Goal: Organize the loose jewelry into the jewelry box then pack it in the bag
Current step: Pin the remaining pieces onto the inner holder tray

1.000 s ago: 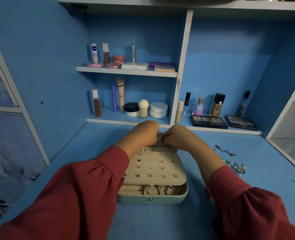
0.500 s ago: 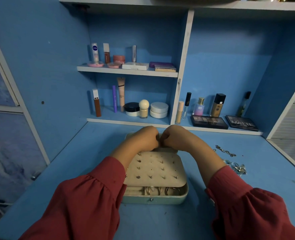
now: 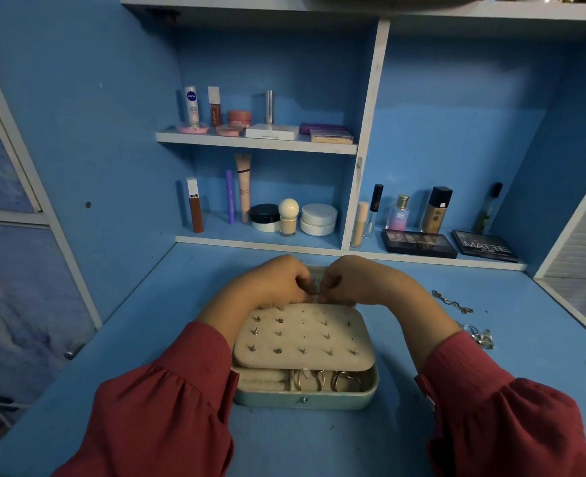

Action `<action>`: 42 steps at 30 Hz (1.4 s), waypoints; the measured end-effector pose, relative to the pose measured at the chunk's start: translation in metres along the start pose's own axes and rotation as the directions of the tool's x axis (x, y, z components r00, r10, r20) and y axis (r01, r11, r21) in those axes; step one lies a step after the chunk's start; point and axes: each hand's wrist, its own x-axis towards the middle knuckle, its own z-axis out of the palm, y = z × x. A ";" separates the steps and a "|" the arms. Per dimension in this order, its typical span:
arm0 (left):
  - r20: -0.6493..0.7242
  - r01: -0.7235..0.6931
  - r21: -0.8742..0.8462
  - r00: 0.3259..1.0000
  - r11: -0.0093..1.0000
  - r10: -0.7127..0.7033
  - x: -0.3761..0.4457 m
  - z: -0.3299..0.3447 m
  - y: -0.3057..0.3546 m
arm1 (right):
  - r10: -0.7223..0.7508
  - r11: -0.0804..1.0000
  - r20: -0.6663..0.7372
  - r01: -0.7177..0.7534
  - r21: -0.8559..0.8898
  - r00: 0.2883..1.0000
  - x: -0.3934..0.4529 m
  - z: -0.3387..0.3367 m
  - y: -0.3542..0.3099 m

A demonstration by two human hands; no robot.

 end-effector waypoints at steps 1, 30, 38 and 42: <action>0.000 0.004 -0.015 1.000 1.000 -0.004 0.001 0.001 0.000 | -0.011 1.000 0.004 0.011 0.004 1.000 0.000 0.000 0.000; -0.241 -0.039 -0.387 0.969 0.921 -0.060 -0.001 0.002 -0.022 | 0.044 0.971 0.044 -0.053 0.231 0.998 0.003 0.006 -0.005; -0.095 -0.035 -0.209 0.995 0.977 0.015 -0.004 0.004 -0.019 | 0.113 0.976 -0.168 -0.078 0.203 0.979 0.005 -0.001 0.000; -0.096 -0.045 -0.201 0.995 0.978 0.026 -0.003 0.004 -0.018 | 0.067 0.985 -0.058 -0.057 0.162 0.996 0.002 0.000 0.000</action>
